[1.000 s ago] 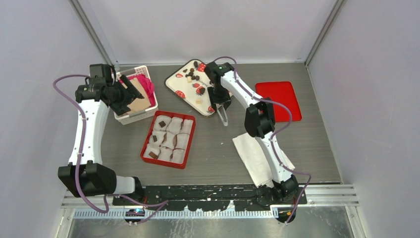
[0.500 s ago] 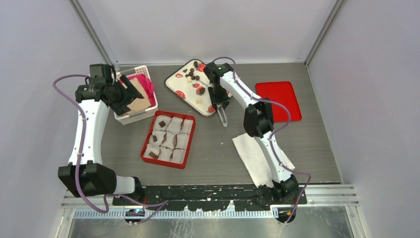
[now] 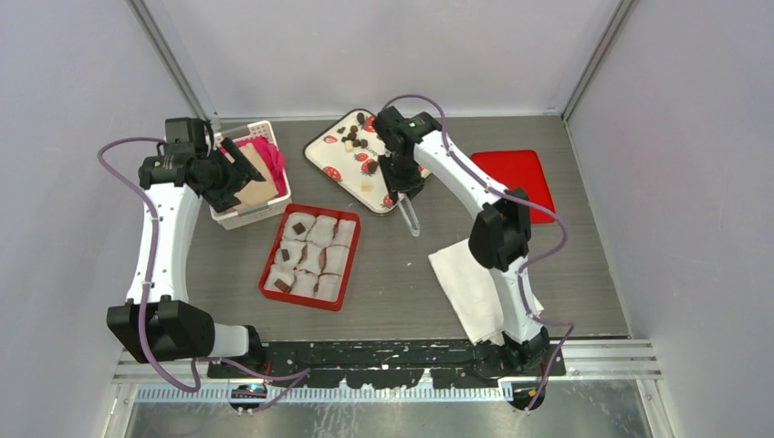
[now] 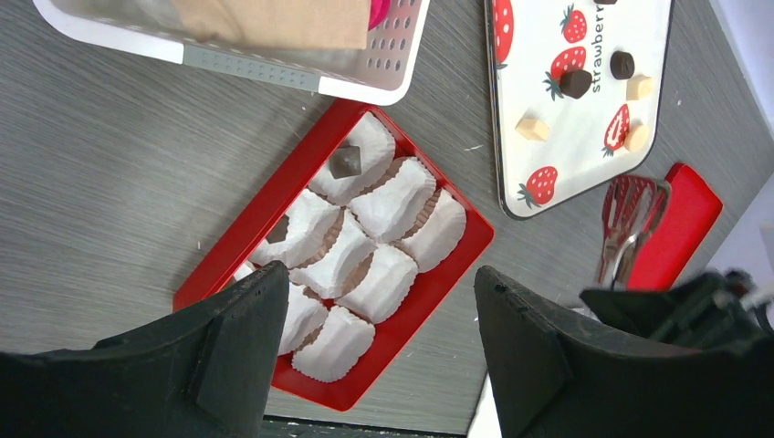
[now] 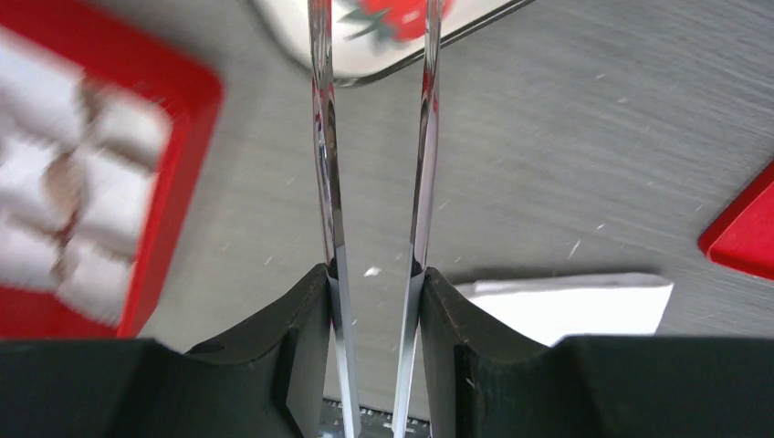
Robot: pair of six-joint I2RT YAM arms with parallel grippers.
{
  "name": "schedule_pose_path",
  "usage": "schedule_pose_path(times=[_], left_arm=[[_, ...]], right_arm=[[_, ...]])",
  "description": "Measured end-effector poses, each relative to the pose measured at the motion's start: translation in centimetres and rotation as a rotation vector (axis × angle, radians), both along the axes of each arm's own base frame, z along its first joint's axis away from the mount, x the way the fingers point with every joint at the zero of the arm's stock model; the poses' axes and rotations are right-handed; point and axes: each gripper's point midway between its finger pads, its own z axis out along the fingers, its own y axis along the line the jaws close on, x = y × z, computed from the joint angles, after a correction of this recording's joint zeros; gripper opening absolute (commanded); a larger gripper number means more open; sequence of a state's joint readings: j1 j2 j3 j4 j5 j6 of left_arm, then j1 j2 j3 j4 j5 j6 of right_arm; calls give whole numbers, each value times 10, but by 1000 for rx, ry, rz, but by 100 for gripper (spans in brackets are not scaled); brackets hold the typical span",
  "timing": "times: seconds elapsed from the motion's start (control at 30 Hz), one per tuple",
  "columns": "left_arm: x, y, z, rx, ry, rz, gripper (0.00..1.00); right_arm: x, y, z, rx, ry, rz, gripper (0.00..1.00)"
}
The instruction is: Pack the chocolate
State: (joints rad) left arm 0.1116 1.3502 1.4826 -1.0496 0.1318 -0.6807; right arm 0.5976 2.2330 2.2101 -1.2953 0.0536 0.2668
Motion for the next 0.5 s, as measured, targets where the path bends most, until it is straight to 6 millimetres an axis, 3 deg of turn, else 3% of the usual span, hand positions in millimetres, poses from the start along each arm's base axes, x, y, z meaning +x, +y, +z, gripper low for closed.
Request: schedule_pose_path(times=[0.13,0.23,0.37,0.5], left_arm=[[0,0,0,0,-2,-1,75],[0,0,0,1,-2,-1,75],[0,0,0,2,-2,-3,75],[0,0,0,4,-2,-6,75]], right_arm=[[-44,37,45,89,-55,133,8],[-94,74,59,140,-49,297,8],[-162,117,51,176,25,499,9],[-209,141,33,163,94,628,11]])
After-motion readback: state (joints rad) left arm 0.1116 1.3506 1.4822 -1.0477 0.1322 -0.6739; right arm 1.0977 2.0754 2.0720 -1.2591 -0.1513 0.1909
